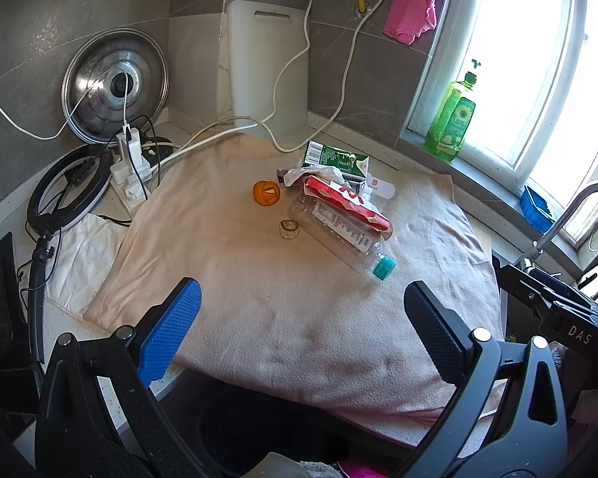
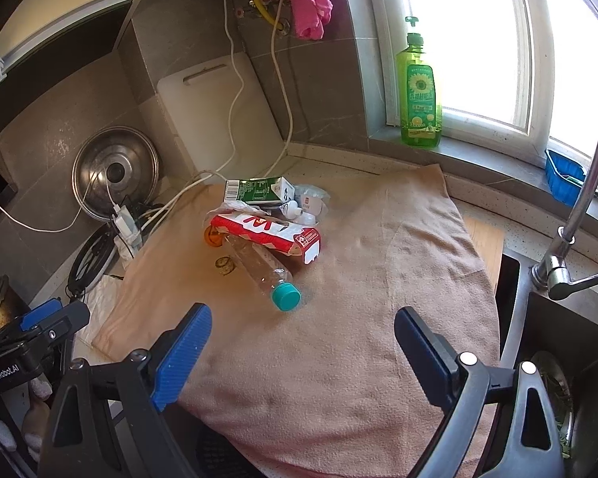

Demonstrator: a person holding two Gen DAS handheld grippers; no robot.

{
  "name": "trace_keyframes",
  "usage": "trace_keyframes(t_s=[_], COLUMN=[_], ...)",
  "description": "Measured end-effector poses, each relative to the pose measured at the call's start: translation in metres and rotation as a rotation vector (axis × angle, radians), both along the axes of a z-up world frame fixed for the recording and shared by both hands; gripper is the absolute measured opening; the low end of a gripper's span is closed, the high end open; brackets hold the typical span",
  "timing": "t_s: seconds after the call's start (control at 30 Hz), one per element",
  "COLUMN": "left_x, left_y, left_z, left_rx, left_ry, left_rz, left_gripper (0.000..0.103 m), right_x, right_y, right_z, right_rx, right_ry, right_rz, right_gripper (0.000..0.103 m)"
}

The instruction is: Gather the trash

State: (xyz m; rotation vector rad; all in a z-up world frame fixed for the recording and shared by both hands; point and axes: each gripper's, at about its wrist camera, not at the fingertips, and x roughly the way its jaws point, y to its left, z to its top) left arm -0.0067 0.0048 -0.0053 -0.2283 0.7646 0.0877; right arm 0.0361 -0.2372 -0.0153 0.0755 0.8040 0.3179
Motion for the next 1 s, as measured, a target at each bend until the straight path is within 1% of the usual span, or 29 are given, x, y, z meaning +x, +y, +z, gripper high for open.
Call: trace_keyframes(t_s=[0.17, 0.2, 0.5, 0.53, 1.0], left_x=[-0.002, -0.003, -0.005, -0.002, -0.004], left_y=[0.001, -0.008, -0.013, -0.007, -0.009], left_z=[-0.002, 0.003, 0.007, 0.003, 0.005], left_rx=[0.000, 0.003, -0.001, 0.001, 0.000], left_ry=[-0.003, -0.001, -0.005, 0.000, -0.004], left_rz=[-0.005, 0.004, 0.007, 0.004, 0.003], left_gripper=[0.103, 0.103, 0.103, 0.103, 0.103], right_x=[-0.001, -0.002, -0.003, -0.003, -0.003], right_y=[0.001, 0.001, 0.003, 0.003, 0.009], right_z=[-0.001, -0.001, 0.001, 0.001, 0.004], right_rx=[0.003, 0.004, 0.007, 0.009, 0.012], right_ry=[0.007, 0.007, 0.001, 0.002, 0.002], right_rz=[0.005, 0.007, 0.022, 0.020, 0.031], right_gripper=[0.094, 0.094, 0.094, 0.094, 0.094])
